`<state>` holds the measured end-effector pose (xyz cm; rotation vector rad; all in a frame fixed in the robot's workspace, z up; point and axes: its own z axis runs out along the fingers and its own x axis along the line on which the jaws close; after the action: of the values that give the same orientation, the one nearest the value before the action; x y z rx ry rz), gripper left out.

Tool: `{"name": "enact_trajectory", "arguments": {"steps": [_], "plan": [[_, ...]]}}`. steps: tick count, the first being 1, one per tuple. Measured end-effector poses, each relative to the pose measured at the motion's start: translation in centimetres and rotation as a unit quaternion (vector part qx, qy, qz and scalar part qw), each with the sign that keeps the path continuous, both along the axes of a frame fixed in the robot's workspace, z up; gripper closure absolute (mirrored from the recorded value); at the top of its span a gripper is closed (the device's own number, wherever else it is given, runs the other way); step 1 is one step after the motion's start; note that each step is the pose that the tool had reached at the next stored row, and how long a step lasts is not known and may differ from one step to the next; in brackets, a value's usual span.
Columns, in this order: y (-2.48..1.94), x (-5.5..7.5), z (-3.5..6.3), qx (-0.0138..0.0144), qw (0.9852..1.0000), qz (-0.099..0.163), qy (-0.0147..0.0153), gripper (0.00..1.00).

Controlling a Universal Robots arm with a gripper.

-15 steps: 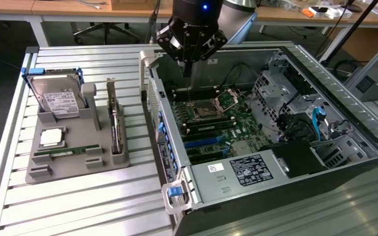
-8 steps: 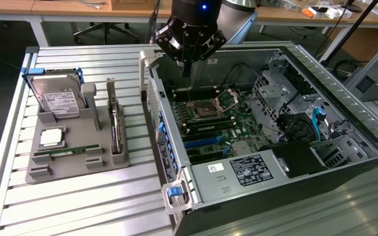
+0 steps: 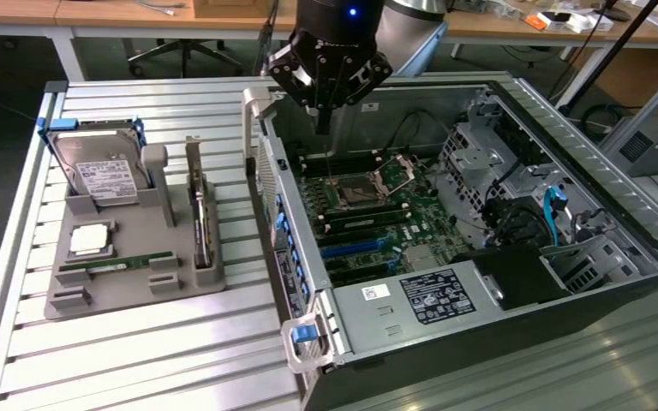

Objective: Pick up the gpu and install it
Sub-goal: 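Reach for the gpu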

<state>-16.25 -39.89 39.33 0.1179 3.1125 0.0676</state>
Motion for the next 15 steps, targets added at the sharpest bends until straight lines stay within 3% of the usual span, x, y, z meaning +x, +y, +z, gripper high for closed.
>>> {"name": "enact_trajectory", "arguments": {"steps": [15], "plan": [[0.00, -0.32, 0.00, 0.0000, 1.0000, 0.000, 0.0000, 0.89]]}}
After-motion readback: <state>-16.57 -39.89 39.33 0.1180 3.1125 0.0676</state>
